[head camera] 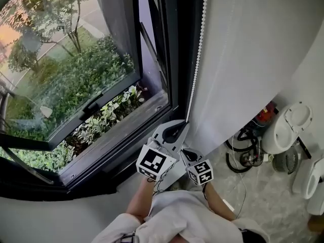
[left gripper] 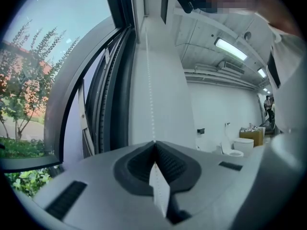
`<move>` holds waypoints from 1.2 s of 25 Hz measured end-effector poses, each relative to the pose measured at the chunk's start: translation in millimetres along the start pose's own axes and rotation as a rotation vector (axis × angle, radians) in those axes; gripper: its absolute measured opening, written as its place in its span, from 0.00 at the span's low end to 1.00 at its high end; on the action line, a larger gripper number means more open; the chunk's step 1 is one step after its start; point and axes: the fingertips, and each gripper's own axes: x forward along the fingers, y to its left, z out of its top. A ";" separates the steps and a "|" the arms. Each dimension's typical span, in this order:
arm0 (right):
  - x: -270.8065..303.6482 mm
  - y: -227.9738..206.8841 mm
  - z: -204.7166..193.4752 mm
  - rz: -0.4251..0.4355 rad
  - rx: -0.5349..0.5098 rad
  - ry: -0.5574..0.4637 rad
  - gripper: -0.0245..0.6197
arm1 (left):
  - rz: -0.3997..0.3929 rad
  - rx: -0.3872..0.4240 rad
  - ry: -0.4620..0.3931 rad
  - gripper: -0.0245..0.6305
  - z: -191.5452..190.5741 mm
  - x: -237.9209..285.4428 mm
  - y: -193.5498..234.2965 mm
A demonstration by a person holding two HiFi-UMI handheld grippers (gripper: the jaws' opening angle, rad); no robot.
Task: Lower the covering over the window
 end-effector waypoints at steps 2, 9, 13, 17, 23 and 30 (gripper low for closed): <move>0.0 0.3 -6.8 -0.001 0.002 0.017 0.03 | 0.000 -0.010 0.005 0.06 -8.2 -0.8 -1.2; -5.9 0.5 -13.3 -0.013 0.005 0.036 0.03 | -0.004 -0.037 0.075 0.06 -47.1 -2.7 -9.4; -11.8 2.5 -10.6 -0.014 0.000 0.032 0.03 | -0.007 -0.069 0.113 0.06 -71.3 -5.1 -14.0; -26.2 6.5 7.5 -0.012 -0.030 -0.006 0.04 | -0.009 -0.077 0.136 0.06 -87.6 -6.5 -18.4; -62.2 7.0 72.5 -0.012 -0.077 -0.142 0.11 | -0.004 -0.077 0.128 0.06 -90.0 -7.6 -17.9; -104.8 8.6 167.3 -0.035 -0.205 -0.327 0.31 | 0.000 -0.064 0.127 0.06 -89.9 -9.2 -17.1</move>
